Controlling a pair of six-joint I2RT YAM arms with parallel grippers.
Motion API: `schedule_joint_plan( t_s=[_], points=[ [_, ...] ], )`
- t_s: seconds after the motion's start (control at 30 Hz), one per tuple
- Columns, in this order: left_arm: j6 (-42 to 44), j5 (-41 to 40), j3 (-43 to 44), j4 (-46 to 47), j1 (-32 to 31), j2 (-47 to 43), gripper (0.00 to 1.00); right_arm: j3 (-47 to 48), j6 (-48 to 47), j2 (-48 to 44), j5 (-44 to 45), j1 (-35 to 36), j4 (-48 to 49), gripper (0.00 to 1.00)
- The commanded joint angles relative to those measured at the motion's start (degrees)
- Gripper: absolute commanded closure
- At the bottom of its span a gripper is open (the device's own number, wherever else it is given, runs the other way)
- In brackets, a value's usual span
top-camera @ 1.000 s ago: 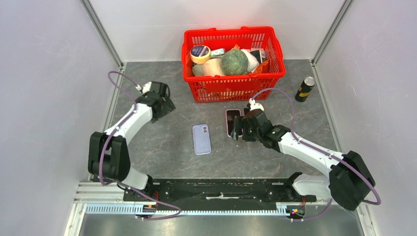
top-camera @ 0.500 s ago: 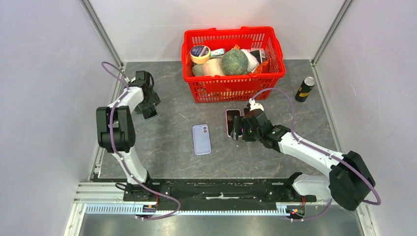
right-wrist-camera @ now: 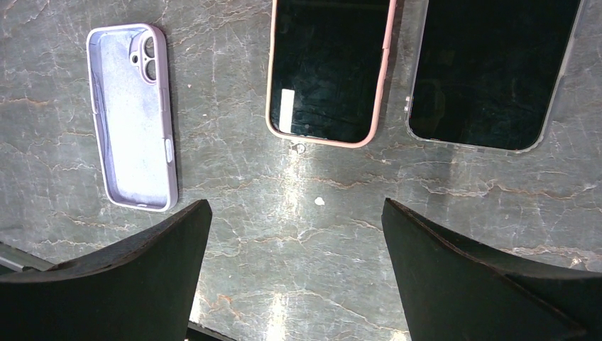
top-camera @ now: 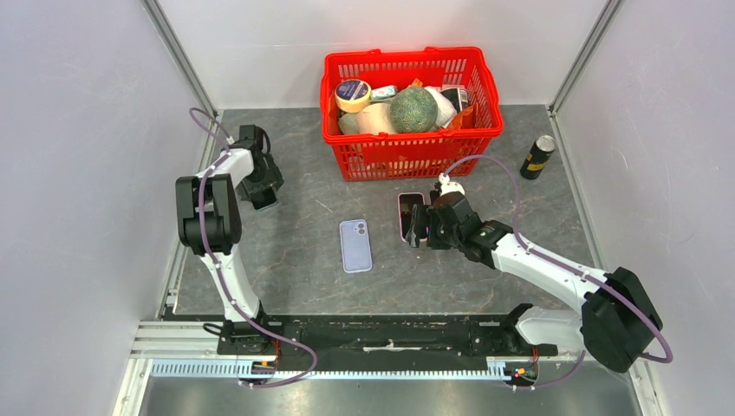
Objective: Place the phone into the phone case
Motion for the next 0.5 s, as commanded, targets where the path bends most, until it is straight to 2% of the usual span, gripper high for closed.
schedule_joint_plan(
  t_s=[0.0, 0.37, 0.47],
  points=[
    [2.49, 2.48, 1.56, -0.9, 1.07, 1.67, 0.1, -0.11, -0.64, -1.22, -0.29, -0.09, 1.96, 0.03],
    [1.33, 3.65, 1.05, -1.57, 1.39, 3.49, 0.11, -0.02, -0.72, -0.53, -0.86, -0.09, 2.18, 0.03],
    [0.33, 4.55, 0.38, -1.49, 1.73, 4.14, 0.15, 0.07, -0.69, -0.44, -0.93, -0.1, 2.15, 0.03]
  ],
)
